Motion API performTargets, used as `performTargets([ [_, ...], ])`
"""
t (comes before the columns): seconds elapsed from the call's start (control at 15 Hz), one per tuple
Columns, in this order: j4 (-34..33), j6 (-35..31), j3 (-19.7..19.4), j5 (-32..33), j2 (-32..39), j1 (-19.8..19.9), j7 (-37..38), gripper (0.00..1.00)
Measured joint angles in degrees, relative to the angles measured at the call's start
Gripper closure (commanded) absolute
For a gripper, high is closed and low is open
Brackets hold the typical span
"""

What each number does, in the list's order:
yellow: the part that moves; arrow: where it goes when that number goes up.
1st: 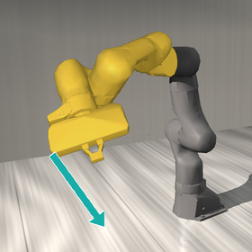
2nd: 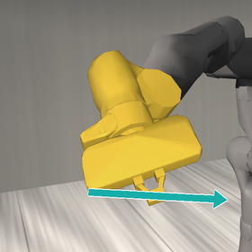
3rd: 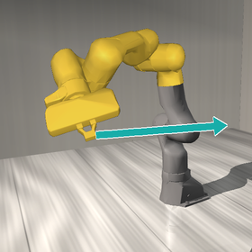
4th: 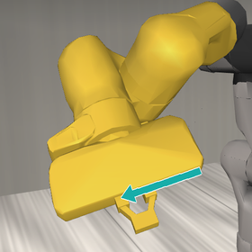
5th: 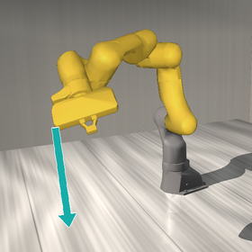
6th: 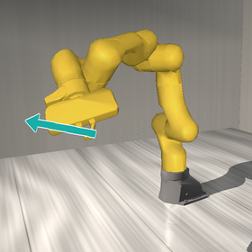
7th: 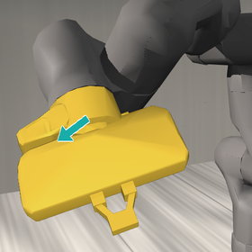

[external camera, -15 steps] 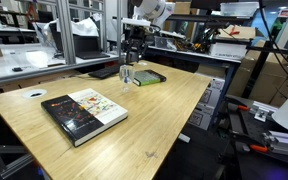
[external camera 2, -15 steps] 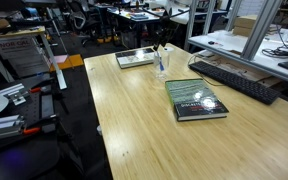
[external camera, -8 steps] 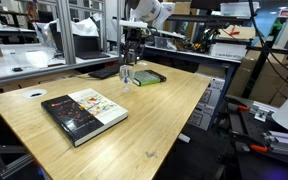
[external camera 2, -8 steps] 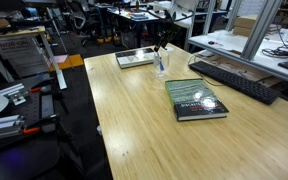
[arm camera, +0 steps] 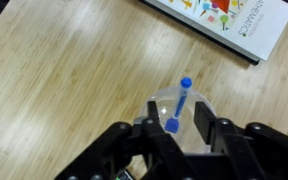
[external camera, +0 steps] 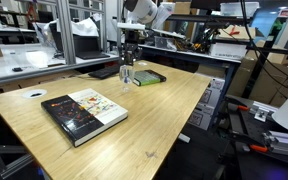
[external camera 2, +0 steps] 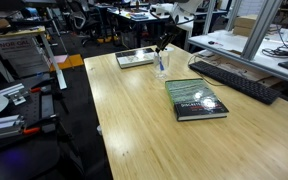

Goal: Take the blue marker out of the glass

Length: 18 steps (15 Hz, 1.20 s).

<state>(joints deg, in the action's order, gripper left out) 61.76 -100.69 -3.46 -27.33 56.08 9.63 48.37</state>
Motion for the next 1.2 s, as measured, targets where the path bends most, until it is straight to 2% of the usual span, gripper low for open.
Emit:
performTargets([
  [0.27,-3.0,1.8,0.2,0.1,2.3,0.0,0.0,0.52],
  [0.53,-5.8,4.0,0.2,0.4,4.0,0.0,0.0,0.50],
  [0.8,-8.0,6.1,0.2,0.7,5.1,0.1,0.0,0.66],
  [0.93,-9.0,7.1,0.2,0.8,5.5,0.1,0.0,0.63],
  [1.0,-9.6,7.5,0.2,0.8,5.9,0.1,0.0,0.57],
  [1.2,-10.9,9.1,0.2,1.1,6.5,0.2,0.0,0.49],
])
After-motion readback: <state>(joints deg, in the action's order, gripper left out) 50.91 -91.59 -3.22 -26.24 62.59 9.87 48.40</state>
